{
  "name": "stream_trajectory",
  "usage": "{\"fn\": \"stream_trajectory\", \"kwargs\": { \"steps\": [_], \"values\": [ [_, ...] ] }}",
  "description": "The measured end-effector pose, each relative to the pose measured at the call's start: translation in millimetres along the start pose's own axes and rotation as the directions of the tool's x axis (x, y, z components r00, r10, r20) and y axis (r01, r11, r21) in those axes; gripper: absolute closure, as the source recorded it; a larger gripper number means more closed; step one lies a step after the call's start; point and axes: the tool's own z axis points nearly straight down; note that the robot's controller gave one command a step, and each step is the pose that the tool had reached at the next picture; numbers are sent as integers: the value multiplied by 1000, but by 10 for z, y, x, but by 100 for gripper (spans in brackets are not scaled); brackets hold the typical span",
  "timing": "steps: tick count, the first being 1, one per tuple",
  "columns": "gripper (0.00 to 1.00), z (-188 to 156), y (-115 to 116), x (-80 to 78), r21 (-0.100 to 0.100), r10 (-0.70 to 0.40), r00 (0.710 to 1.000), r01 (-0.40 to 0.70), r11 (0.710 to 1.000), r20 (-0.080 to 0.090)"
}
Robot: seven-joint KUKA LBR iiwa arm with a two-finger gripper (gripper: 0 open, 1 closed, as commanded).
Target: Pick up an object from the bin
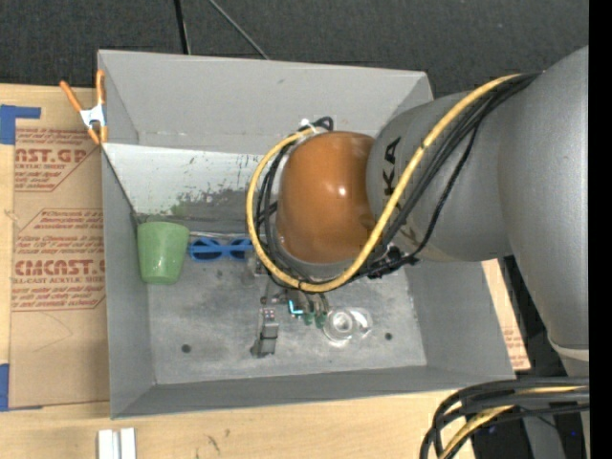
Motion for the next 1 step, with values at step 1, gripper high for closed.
{"fn": "stream_trajectory", "kwargs": {
  "steps": [1],
  "values": [
    [0,453,-191,-557,1,-95,995,95,995,9]
  ]
}}
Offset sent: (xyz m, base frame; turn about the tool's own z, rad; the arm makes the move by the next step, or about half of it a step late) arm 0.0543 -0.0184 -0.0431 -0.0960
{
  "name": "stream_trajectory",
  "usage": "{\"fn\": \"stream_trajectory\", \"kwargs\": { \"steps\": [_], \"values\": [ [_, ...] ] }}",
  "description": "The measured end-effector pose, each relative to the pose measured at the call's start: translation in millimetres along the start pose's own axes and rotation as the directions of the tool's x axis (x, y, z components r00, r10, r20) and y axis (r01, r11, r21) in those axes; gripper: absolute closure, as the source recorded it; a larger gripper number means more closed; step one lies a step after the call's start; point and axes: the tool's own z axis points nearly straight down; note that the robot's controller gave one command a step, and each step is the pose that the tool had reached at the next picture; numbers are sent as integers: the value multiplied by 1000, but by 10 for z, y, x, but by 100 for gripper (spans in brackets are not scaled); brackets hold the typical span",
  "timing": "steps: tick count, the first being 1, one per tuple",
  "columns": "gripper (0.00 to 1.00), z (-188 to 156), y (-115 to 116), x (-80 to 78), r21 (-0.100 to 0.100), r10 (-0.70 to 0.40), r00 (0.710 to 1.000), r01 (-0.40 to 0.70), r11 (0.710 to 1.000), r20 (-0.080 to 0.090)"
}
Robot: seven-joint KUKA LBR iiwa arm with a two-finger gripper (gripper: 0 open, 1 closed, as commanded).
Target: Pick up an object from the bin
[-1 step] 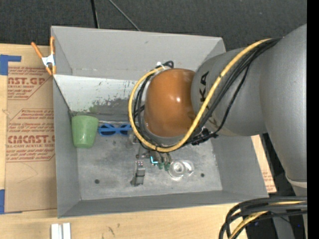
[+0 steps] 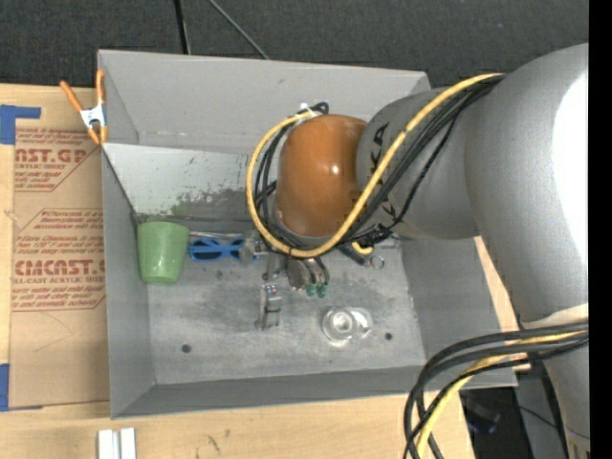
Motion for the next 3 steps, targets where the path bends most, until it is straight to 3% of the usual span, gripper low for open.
{"fn": "stream_trajectory", "kwargs": {
  "steps": [1,2,3],
  "values": [
    [0,165,478,-427,-3,126,992,-126,992,1],
    [0,409,372,-441,-3,281,960,-281,960,2],
    [100,402,373,-442,-3,281,960,-281,960,1]
  ]
}}
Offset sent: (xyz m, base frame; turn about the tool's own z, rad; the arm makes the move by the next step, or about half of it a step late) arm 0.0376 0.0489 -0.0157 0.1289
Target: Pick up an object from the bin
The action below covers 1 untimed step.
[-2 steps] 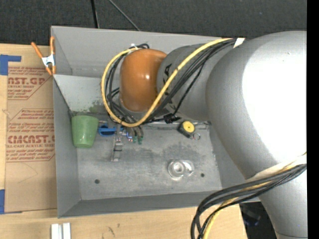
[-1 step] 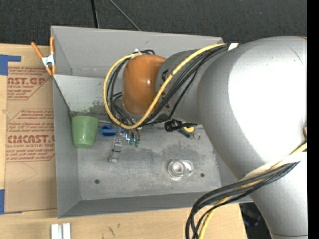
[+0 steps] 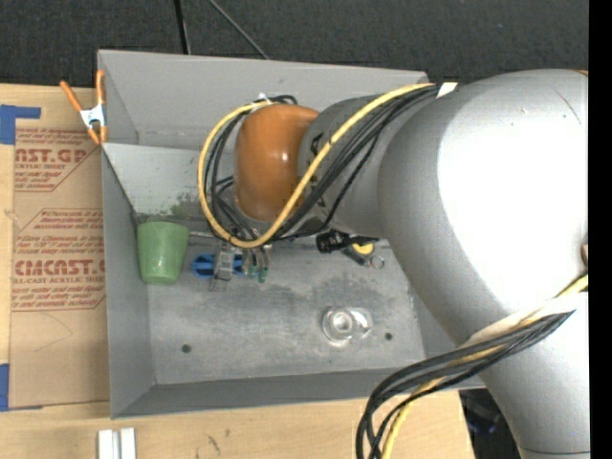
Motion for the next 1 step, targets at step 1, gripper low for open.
{"fn": "stream_trajectory", "kwargs": {
  "steps": [1],
  "values": [
    [100,-2080,58,218,0,-124,992,124,992,9]
  ]
}}
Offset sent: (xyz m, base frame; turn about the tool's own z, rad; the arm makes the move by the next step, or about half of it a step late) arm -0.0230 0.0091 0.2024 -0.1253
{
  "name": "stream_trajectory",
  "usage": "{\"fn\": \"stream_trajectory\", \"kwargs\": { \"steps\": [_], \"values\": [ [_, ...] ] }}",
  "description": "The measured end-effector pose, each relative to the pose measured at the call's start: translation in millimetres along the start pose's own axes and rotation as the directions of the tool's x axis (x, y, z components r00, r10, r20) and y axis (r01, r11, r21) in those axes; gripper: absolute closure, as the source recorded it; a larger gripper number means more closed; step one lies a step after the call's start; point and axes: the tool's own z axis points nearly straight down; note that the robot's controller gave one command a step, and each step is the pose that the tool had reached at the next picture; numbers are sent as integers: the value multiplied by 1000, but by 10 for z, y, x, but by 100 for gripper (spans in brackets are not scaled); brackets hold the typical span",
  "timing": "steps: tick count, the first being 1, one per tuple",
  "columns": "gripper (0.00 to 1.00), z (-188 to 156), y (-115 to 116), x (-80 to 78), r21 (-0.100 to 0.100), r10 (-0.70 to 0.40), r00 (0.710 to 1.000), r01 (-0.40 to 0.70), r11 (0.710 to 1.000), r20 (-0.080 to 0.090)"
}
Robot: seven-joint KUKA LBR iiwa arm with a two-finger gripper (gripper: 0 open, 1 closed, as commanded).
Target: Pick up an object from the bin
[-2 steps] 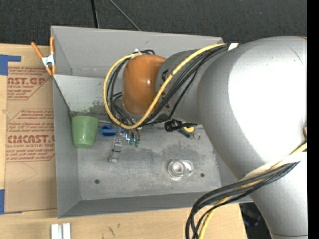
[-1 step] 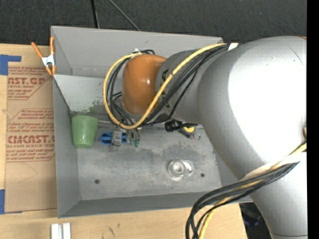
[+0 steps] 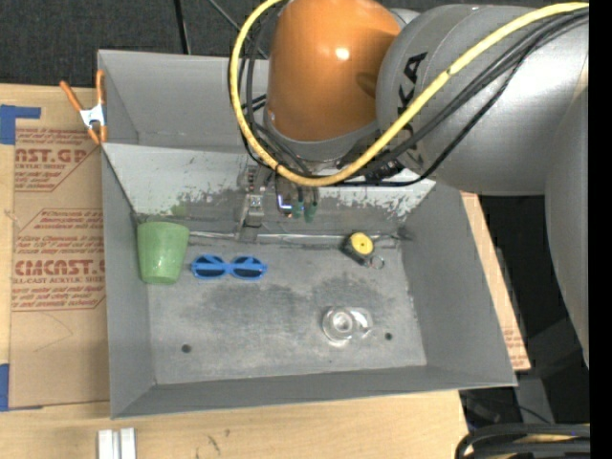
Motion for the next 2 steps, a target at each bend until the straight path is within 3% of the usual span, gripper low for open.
{"fn": "stream_trajectory", "kwargs": {
  "steps": [1,2],
  "values": [
    [100,1195,-425,469,8,12,1000,-12,1000,-19],
    [0,1148,-404,442,3,10,1000,-10,1000,-10]
  ]
}}
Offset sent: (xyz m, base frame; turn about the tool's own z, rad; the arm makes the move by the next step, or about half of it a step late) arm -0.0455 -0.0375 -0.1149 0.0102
